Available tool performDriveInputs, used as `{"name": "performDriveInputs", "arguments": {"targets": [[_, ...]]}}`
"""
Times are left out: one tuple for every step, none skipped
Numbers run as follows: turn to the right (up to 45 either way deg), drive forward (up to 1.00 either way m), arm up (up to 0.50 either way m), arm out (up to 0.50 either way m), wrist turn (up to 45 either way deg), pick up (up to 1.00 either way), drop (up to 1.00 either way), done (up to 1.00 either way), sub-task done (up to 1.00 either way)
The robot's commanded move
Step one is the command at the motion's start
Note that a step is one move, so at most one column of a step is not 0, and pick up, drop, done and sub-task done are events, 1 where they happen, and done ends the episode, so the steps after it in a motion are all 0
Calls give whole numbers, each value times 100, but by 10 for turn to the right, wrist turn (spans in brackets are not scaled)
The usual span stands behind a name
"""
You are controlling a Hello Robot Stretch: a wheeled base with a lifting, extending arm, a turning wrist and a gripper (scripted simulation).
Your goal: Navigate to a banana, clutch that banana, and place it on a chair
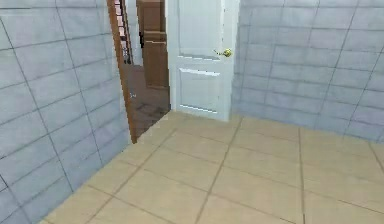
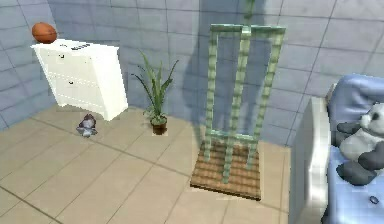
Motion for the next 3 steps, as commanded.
{"name": "performDriveInputs", "arguments": {"targets": [[0, 100, 0, 0, 0, 0, 0, 0, 0], [0, 100, 0, 0, 0, 0, 0, 0, 0], [0, 10, 0, 0, 0, 0, 0, 0, 0]]}}
